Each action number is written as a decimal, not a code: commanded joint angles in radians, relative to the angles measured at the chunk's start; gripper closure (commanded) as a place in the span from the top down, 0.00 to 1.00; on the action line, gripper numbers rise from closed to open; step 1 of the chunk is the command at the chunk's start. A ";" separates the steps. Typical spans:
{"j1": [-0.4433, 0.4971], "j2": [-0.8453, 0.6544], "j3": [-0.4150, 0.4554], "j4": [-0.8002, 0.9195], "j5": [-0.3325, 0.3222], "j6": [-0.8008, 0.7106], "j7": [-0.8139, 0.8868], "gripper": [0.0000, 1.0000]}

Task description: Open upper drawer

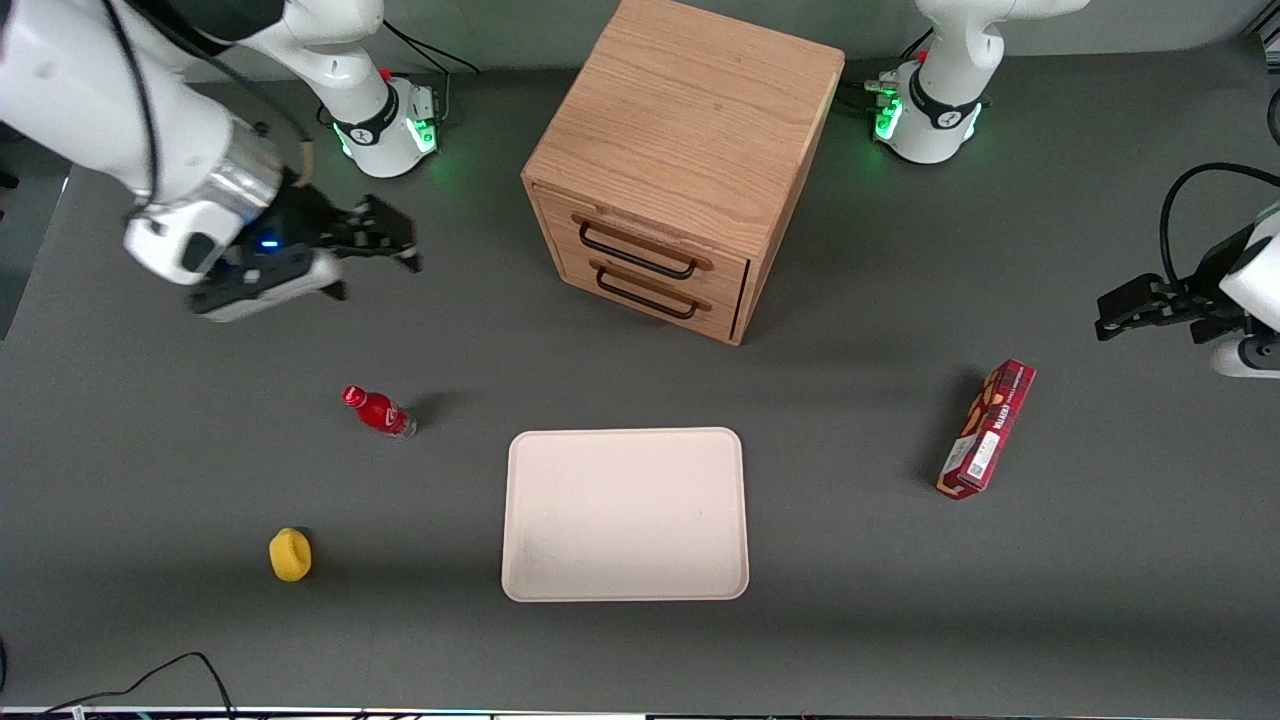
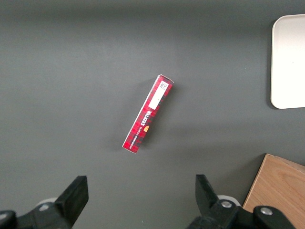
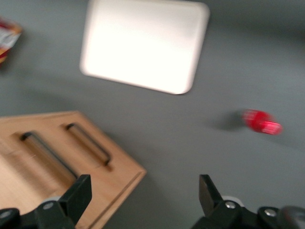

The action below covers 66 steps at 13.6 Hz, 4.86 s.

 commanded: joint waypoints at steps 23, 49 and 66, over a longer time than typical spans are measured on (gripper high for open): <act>0.258 0.374 0.146 0.002 -0.138 0.260 -0.541 1.00; 0.249 0.454 -0.036 0.079 -0.171 0.407 -0.747 1.00; 0.243 0.492 -0.159 0.167 -0.165 0.508 -0.822 1.00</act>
